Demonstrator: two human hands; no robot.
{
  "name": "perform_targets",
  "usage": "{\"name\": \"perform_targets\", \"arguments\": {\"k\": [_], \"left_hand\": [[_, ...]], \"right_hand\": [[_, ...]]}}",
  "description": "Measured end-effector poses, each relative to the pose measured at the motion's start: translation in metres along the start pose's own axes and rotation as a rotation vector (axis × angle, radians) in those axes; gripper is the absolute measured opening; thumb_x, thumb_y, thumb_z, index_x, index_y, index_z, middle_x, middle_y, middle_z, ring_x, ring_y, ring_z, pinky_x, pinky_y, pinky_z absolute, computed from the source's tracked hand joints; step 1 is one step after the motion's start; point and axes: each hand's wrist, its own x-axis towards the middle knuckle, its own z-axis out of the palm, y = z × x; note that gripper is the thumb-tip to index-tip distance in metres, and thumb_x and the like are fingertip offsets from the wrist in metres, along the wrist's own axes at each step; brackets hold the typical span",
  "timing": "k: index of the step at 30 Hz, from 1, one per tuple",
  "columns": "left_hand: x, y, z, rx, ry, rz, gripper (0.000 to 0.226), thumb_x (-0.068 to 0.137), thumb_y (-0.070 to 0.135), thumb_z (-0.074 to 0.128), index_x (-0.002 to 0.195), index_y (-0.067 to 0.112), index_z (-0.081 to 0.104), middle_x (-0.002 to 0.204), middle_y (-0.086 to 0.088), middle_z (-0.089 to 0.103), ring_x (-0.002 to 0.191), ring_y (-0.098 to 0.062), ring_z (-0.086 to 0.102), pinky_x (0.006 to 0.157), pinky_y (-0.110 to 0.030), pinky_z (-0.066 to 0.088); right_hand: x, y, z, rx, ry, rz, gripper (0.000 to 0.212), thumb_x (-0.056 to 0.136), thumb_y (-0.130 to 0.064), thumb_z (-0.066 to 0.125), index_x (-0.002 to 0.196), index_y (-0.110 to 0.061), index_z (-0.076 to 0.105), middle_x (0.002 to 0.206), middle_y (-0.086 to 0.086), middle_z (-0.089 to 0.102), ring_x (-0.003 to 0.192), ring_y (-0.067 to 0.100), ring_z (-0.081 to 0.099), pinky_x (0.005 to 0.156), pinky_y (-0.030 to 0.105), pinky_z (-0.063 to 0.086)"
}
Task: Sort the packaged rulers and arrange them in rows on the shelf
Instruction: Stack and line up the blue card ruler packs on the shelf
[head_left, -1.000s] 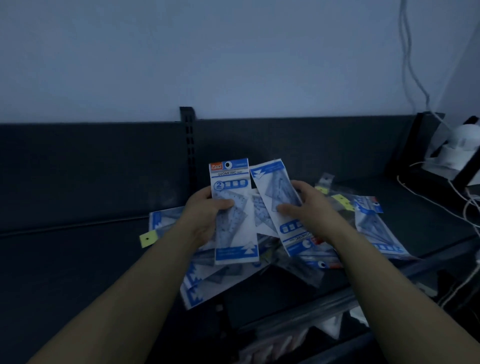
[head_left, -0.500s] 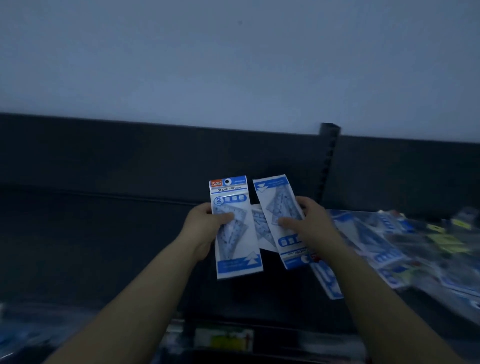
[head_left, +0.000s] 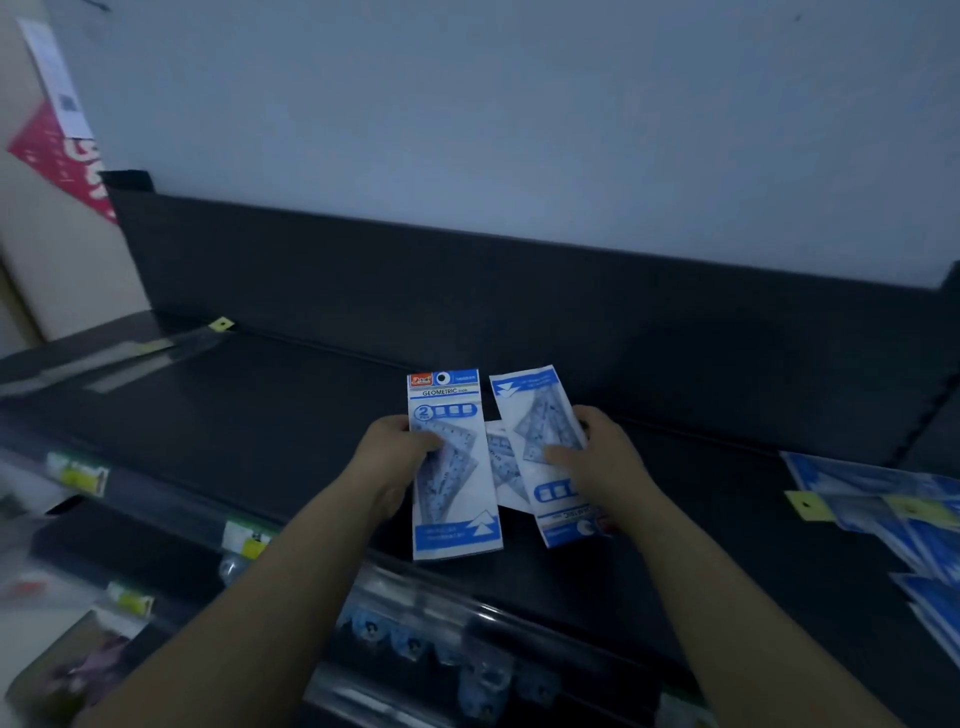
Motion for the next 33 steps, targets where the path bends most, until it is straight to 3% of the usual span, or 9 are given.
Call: {"name": "perform_targets", "arguments": {"k": [5, 9, 15, 21, 26, 29, 33], "left_hand": [[0.031, 0.001, -0.022, 0.056, 0.056, 0.009, 0.016, 0.088, -0.001, 0.057, 0.101, 0.002, 0.066, 0.1, -0.014, 0.072, 0.089, -0.028, 0.069, 0.076, -0.038, 0.056], [0.054, 0.003, -0.022, 0.127, 0.069, 0.033, 0.016, 0.088, 0.0, 0.058, 0.098, 0.008, 0.066, 0.1, -0.01, 0.071, 0.089, -0.024, 0.068, 0.068, -0.032, 0.054], [0.08, 0.005, -0.03, 0.255, 0.13, 0.095, 0.022, 0.086, 0.005, 0.062, 0.107, 0.01, 0.065, 0.102, -0.005, 0.07, 0.083, -0.015, 0.066, 0.059, -0.024, 0.049], [0.098, 0.002, -0.035, 0.464, 0.046, 0.236, 0.023, 0.087, 0.009, 0.063, 0.11, 0.011, 0.063, 0.099, 0.002, 0.067, 0.078, -0.008, 0.061, 0.056, -0.015, 0.042], [0.109, -0.003, -0.041, 0.716, -0.009, 0.392, 0.02, 0.089, 0.013, 0.057, 0.107, 0.01, 0.062, 0.1, -0.002, 0.066, 0.08, -0.008, 0.059, 0.052, -0.007, 0.037], [0.103, -0.003, -0.04, 0.916, -0.009, 0.519, 0.023, 0.089, 0.021, 0.056, 0.11, 0.012, 0.062, 0.108, -0.007, 0.06, 0.098, -0.023, 0.058, 0.07, -0.024, 0.043], [0.081, 0.007, -0.028, 1.032, -0.065, 0.68, 0.038, 0.095, 0.03, 0.052, 0.131, 0.018, 0.055, 0.132, -0.002, 0.056, 0.118, -0.023, 0.05, 0.097, -0.033, 0.042]], "right_hand": [[0.035, -0.006, 0.028, -0.074, -0.046, -0.024, 0.025, 0.086, -0.015, 0.063, 0.105, -0.024, 0.049, 0.098, -0.006, 0.057, 0.084, 0.006, 0.057, 0.062, 0.022, 0.047], [0.06, -0.007, 0.039, -0.148, -0.045, -0.015, 0.024, 0.088, -0.016, 0.061, 0.107, -0.022, 0.049, 0.101, -0.003, 0.057, 0.083, 0.009, 0.056, 0.058, 0.022, 0.043], [0.081, -0.011, 0.062, -0.274, -0.031, -0.003, 0.031, 0.089, -0.02, 0.06, 0.118, -0.015, 0.049, 0.112, 0.002, 0.058, 0.096, 0.018, 0.058, 0.075, 0.032, 0.048], [0.088, -0.011, 0.073, -0.482, 0.037, 0.069, 0.037, 0.088, -0.029, 0.057, 0.121, -0.014, 0.047, 0.119, 0.007, 0.057, 0.104, 0.025, 0.057, 0.088, 0.041, 0.05], [0.078, -0.009, 0.076, -0.699, 0.066, 0.146, 0.047, 0.089, -0.041, 0.054, 0.128, -0.015, 0.045, 0.131, 0.013, 0.047, 0.118, 0.03, 0.045, 0.098, 0.038, 0.04], [0.068, -0.012, 0.072, -0.738, 0.117, 0.093, 0.053, 0.093, -0.043, 0.051, 0.138, -0.018, 0.039, 0.14, 0.01, 0.04, 0.125, 0.028, 0.039, 0.103, 0.038, 0.033], [0.048, -0.014, 0.059, -0.734, 0.192, 0.032, 0.055, 0.094, -0.039, 0.052, 0.14, -0.012, 0.04, 0.142, 0.007, 0.043, 0.129, 0.023, 0.039, 0.107, 0.033, 0.031]]}}
